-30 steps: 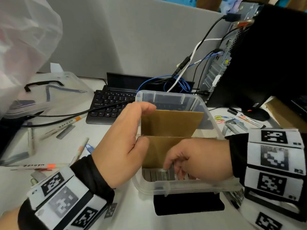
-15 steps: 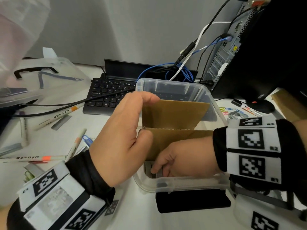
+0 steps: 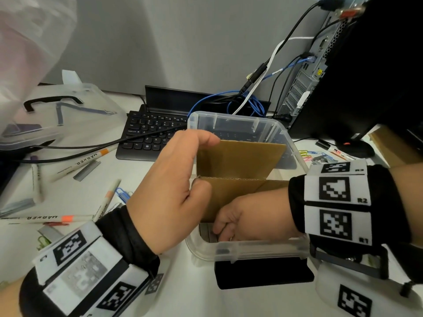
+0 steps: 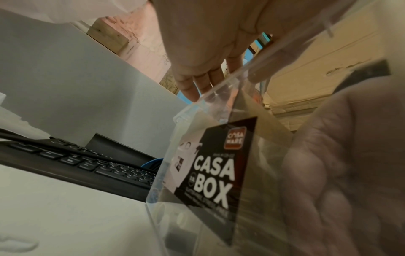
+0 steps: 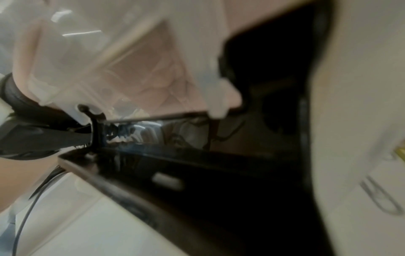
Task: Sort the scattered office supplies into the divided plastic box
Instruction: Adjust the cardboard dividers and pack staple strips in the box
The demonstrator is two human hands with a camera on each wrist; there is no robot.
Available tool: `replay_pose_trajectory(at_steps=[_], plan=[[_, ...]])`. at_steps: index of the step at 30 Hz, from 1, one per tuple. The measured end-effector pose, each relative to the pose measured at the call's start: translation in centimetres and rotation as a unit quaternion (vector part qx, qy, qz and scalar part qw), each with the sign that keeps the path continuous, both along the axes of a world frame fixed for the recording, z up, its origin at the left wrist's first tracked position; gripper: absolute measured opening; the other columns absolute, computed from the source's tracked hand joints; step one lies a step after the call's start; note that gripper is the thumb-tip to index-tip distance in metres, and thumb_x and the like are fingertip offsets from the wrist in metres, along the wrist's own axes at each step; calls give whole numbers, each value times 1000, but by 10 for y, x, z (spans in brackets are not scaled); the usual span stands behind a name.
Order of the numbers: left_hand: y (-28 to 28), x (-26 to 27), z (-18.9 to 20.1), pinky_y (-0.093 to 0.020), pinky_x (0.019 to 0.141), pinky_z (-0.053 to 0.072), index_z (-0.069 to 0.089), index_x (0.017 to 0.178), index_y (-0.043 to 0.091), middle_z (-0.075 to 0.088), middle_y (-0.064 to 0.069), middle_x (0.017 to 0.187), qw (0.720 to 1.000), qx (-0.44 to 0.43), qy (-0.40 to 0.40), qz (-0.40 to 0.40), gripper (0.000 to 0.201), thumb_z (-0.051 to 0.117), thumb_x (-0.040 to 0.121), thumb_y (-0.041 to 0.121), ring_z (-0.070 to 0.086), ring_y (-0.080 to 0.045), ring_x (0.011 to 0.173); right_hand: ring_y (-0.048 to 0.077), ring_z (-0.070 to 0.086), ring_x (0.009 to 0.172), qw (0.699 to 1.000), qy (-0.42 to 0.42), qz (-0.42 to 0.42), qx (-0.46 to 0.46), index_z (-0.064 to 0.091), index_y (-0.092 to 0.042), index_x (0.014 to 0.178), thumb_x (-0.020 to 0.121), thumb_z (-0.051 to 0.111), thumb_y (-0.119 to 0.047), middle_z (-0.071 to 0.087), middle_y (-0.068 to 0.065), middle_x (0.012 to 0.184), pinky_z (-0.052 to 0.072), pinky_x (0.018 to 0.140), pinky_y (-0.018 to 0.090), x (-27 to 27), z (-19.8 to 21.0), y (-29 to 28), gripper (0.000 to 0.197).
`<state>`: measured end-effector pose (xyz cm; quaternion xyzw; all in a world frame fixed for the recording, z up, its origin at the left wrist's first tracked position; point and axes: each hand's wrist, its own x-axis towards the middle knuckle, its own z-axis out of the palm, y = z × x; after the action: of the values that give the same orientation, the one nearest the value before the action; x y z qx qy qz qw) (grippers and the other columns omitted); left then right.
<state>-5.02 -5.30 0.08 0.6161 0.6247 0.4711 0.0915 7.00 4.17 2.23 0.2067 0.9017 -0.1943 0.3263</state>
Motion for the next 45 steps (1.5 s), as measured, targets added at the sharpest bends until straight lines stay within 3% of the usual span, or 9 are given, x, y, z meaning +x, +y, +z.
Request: replay_pose_trajectory(at_steps=[5,11,13,16,21,27,34,39,45], plan=[[-1,-1,1,-6,95,29,50,123,16,51,5,116,1000,0,8,1,54,42,71,4,47,-7,114,31,63,102,1000,12,-10,18,67,-10,113,94,52,-14,68,14,109,51,84,36,4,4,1,25],[-1,0,4,-1,89,27,51,120,18,47,15,109,999,-8,40,8,51,43,70,7,39,11,105,31,65,93,996,59,-69,-22,69,-10,107,93,53,-13,70,12,101,51,79,31,23,24,7,22],[-1,0,5,0,88,27,50,119,19,47,15,109,998,-14,52,13,50,44,70,9,39,12,105,22,63,90,988,76,-113,-73,68,-12,109,95,49,-11,69,5,101,50,81,25,32,34,9,24],[-2,1,12,-3,86,31,51,117,22,47,11,110,996,-12,83,22,50,46,68,10,43,6,101,13,62,92,983,108,-131,-73,69,-18,107,92,53,-15,70,-3,103,50,88,28,47,47,11,21],[-5,20,30,-18,69,43,53,109,21,53,10,105,992,15,123,-4,36,52,74,15,55,-14,83,11,63,65,955,195,-198,-103,66,-7,94,88,60,-5,69,7,78,54,63,27,80,73,18,9],[-6,45,30,-12,55,42,59,79,28,60,13,69,994,-18,91,-63,2,58,81,29,56,-7,65,5,47,41,925,297,-237,4,64,-7,78,84,68,-6,58,-2,55,41,44,21,121,85,39,7],[-5,52,19,-20,49,38,54,71,32,56,15,63,984,-71,161,-38,17,62,86,31,50,-7,51,15,63,53,939,140,-293,110,60,-9,76,88,56,-10,68,4,68,53,55,24,158,17,56,13],[-4,54,20,-25,50,43,56,68,27,52,7,51,984,-80,158,-8,19,63,85,29,47,-8,47,20,60,84,930,85,-280,223,56,-16,79,84,64,-24,65,5,93,38,54,21,163,-33,56,13],[-5,55,22,-30,54,47,58,69,24,50,6,48,984,-90,155,-5,18,63,86,26,44,-8,45,21,52,82,915,60,-309,254,53,-12,94,88,55,-15,58,9,95,43,68,26,156,-49,61,7]])
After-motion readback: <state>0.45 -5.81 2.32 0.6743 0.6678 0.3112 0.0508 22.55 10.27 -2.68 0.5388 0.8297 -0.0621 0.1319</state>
